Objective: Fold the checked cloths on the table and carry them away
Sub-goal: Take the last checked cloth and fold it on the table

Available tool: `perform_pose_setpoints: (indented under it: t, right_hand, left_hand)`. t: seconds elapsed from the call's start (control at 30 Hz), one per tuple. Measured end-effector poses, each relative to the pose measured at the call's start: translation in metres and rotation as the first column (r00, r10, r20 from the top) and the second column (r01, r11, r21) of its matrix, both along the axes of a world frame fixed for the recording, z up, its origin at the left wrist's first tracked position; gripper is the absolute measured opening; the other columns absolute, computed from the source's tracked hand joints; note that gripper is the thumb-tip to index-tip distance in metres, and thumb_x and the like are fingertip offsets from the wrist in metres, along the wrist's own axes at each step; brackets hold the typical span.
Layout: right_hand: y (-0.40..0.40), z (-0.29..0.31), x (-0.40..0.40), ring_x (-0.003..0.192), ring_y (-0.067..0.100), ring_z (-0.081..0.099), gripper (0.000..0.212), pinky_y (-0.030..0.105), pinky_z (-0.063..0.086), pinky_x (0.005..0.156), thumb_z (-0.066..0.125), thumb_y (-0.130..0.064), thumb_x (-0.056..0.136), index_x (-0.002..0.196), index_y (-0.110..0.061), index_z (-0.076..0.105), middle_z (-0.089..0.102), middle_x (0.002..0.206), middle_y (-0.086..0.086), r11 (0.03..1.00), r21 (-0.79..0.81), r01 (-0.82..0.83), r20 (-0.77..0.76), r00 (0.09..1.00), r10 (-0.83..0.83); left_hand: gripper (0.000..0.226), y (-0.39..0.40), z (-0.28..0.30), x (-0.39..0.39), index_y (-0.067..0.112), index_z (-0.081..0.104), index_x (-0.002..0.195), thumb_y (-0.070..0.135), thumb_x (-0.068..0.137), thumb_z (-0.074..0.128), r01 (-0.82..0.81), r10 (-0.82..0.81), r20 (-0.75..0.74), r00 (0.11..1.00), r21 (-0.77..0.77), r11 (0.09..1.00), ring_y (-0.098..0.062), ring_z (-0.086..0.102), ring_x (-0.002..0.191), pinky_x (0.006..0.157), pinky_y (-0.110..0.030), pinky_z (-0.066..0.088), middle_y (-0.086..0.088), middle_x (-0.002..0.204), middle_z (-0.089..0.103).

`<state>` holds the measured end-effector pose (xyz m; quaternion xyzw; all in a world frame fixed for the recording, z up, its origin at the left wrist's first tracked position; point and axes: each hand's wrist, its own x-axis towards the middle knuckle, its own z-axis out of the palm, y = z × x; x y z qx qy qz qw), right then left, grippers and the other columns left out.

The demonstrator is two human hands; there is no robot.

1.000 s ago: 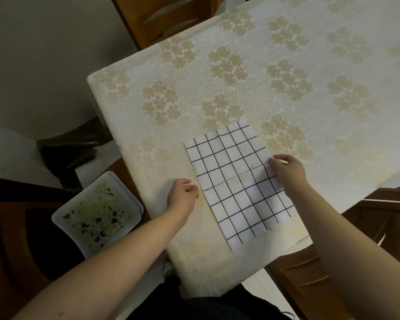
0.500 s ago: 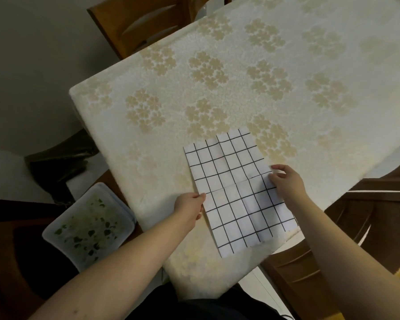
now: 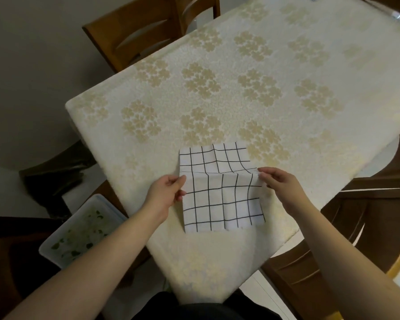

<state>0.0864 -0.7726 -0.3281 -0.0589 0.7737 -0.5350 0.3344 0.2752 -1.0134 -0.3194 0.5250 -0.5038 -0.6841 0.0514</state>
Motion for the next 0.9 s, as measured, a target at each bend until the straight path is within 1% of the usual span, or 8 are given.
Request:
perform_pose_setpoints:
  t: [0.13,0.23,0.33,0.4,0.53,0.73,0.83,0.9]
  right_hand:
    - [-0.010,0.020,0.005,0.090,0.002,0.066,0.014,0.022,0.046,0.084,0.075,-0.027,0.084,0.098,-0.027,0.075,0.073,0.090,-0.008,0.991,0.116,-0.061,-0.206,0.975,0.084]
    - [-0.017,0.035,0.010,0.087,0.001,0.062,0.019,0.018,0.042,0.076,0.074,-0.033,0.084,0.101,-0.026,0.074,0.069,0.090,-0.013,0.965,0.241,-0.100,-0.375,0.908,0.188]
    - [-0.024,0.051,0.014,0.088,0.005,0.061,0.020,0.017,0.043,0.078,0.072,-0.032,0.086,0.103,-0.022,0.075,0.070,0.092,-0.010,0.949,0.302,-0.089,-0.535,0.808,0.246]
    - [-0.029,0.060,0.014,0.087,0.009,0.065,0.020,0.026,0.048,0.084,0.072,-0.029,0.086,0.100,-0.017,0.077,0.074,0.092,-0.004,0.942,0.325,-0.087,-0.690,0.659,0.299]
    - [-0.032,0.073,0.020,0.091,0.023,0.063,0.012,0.041,0.044,0.087,0.072,-0.029,0.085,0.091,-0.020,0.076,0.072,0.092,-0.001,0.935,0.354,0.013,-0.847,0.430,0.314]
    - [-0.024,0.082,0.055,0.097,0.029,0.056,0.010,0.038,0.035,0.084,0.076,-0.017,0.080,0.090,-0.016,0.075,0.067,0.099,0.007,0.952,0.281,0.120,-0.939,0.238,0.248]
    - [-0.013,0.063,0.083,0.098,0.029,0.058,0.010,0.040,0.038,0.084,0.077,-0.015,0.079,0.088,-0.017,0.075,0.068,0.098,0.006,0.942,0.323,0.092,-0.917,0.275,0.288]
    - [-0.006,0.041,0.104,0.098,0.028,0.058,0.011,0.039,0.038,0.084,0.078,-0.013,0.078,0.088,-0.018,0.075,0.068,0.098,0.004,0.924,0.377,0.063,-0.877,0.345,0.334]
  left_hand:
    - [0.041,-0.021,0.019,0.006,0.023,0.052,0.124,0.012,0.088,0.071,0.115,-0.127,-0.049,0.991,-0.196,0.974,-0.013,0.064,0.061,0.062,-0.029,0.054,-0.007,0.093,0.069]
    - [0.031,-0.037,0.032,0.011,0.023,0.065,0.116,0.013,0.087,0.072,0.318,-0.339,0.017,0.941,-0.392,0.863,-0.007,0.067,0.065,0.065,-0.024,0.055,-0.009,0.099,0.069]
    - [0.023,-0.050,0.048,0.012,0.025,0.073,0.109,0.023,0.087,0.073,0.525,-0.472,0.278,0.836,-0.653,0.546,-0.006,0.066,0.078,0.077,-0.023,0.053,0.003,0.093,0.071]
    - [0.021,-0.057,0.061,0.011,0.023,0.074,0.109,0.027,0.089,0.070,0.553,-0.455,0.382,0.804,-0.762,0.338,-0.010,0.066,0.083,0.077,-0.026,0.052,0.004,0.093,0.073]
    - [0.012,-0.067,0.084,0.006,0.019,0.076,0.099,0.020,0.090,0.068,0.402,-0.456,0.297,0.839,-0.903,0.151,-0.015,0.063,0.082,0.069,-0.026,0.046,0.003,0.095,0.069]
    - [0.012,-0.069,0.083,0.027,0.017,0.076,0.095,0.011,0.086,0.070,0.170,-0.436,0.066,0.898,-0.964,0.204,-0.016,0.056,0.075,0.066,-0.030,0.048,0.005,0.083,0.056]
    - [0.012,-0.056,0.055,0.053,0.020,0.073,0.096,0.013,0.087,0.069,0.234,-0.428,0.092,0.899,-0.927,0.294,-0.015,0.056,0.068,0.063,-0.034,0.052,0.003,0.078,0.061]
    - [0.014,-0.046,0.027,0.072,0.021,0.072,0.098,0.013,0.088,0.068,0.328,-0.440,0.126,0.889,-0.846,0.420,-0.014,0.061,0.071,0.065,-0.031,0.053,0.004,0.083,0.064]
